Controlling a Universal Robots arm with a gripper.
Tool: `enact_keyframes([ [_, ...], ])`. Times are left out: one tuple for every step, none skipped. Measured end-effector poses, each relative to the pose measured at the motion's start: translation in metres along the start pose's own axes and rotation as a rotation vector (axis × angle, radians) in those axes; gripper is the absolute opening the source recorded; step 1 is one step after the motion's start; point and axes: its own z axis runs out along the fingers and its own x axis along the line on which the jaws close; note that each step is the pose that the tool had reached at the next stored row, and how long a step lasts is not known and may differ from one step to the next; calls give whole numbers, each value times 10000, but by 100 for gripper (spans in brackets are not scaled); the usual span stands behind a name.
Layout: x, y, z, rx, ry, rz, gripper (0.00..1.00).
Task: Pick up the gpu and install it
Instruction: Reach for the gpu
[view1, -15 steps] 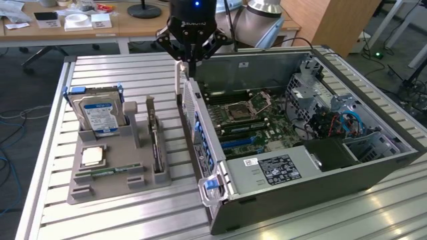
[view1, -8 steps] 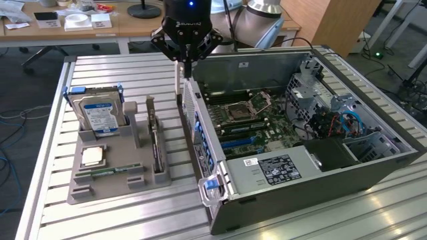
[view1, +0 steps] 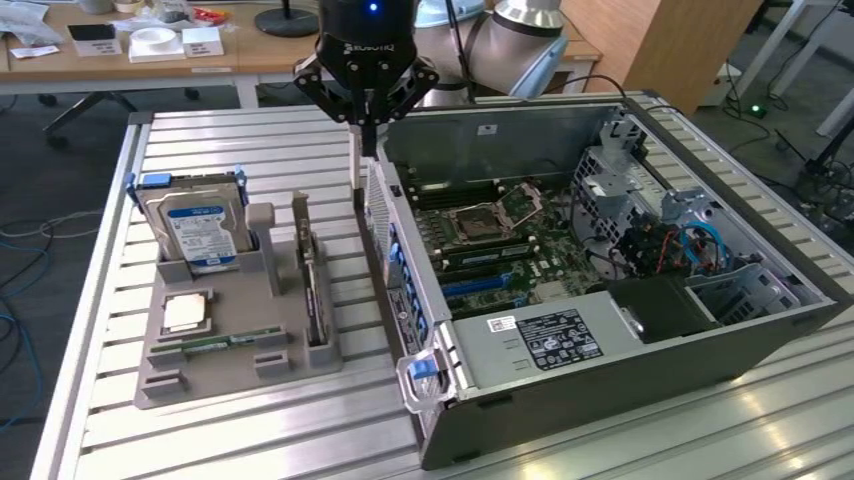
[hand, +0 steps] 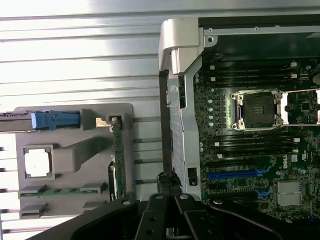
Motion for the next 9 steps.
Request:
enact_keyframes([
  [0,0,0,0,0,0,11],
  [0,0,0,0,0,0,11],
  [1,0,0,0,0,0,11],
  [1,0,0,1,0,1,11],
  [1,0,0,0,0,1,11],
  [1,0,0,0,0,1,11],
  [1,0,0,0,0,2,11],
  [4,0,0,0,0,1,11],
  [8,-1,0,0,0,4,11],
])
